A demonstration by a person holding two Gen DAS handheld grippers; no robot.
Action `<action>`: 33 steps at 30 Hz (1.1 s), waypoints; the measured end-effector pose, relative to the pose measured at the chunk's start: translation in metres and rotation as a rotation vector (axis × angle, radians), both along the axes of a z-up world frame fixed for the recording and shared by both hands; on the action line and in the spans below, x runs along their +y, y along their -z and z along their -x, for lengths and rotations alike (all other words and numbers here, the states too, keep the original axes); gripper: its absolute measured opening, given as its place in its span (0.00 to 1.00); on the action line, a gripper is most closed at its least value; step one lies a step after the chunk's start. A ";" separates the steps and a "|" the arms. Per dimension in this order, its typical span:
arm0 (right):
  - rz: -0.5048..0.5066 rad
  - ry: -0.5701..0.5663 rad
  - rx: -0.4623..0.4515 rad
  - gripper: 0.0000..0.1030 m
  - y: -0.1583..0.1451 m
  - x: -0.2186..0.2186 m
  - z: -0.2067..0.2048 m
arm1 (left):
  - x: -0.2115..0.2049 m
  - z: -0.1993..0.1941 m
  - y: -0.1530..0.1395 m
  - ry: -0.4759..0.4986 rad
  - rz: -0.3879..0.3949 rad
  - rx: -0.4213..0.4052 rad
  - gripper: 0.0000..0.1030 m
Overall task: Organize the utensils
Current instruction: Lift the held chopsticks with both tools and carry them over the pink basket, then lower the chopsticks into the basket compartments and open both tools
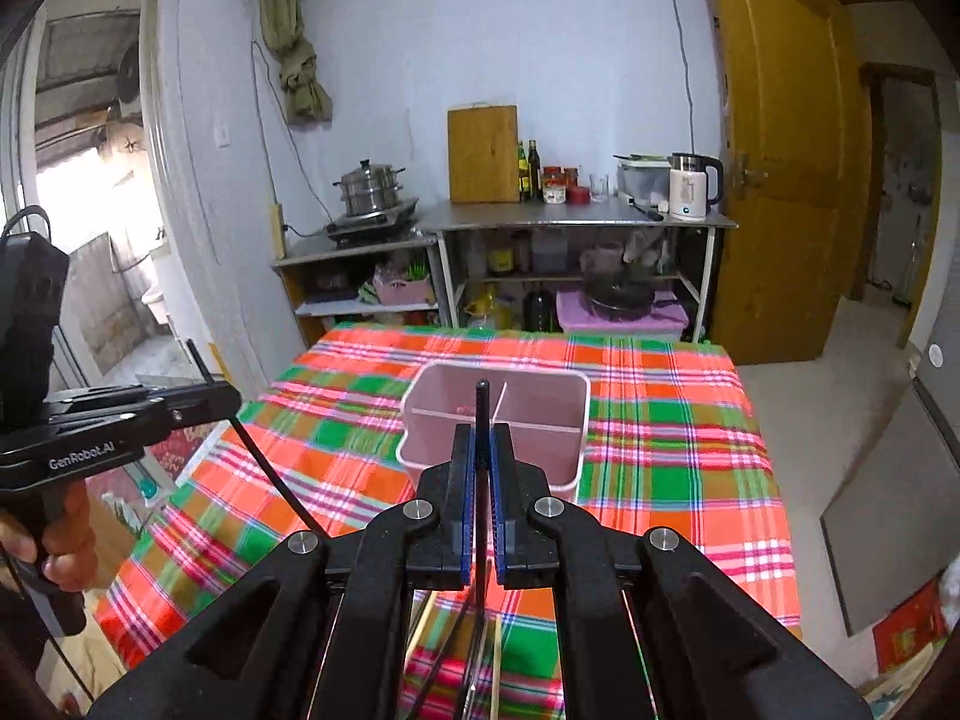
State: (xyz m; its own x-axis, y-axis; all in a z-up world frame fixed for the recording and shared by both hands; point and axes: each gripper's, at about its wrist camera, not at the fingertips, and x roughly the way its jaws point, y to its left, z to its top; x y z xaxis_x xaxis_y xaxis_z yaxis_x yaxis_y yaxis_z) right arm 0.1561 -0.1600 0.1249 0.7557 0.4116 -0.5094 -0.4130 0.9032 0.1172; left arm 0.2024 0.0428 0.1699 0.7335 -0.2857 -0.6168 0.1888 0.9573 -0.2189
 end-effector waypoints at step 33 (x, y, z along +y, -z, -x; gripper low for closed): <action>-0.141 0.042 -0.066 0.04 -0.016 0.019 -0.083 | 0.005 -0.115 -0.009 -0.034 0.101 0.002 0.04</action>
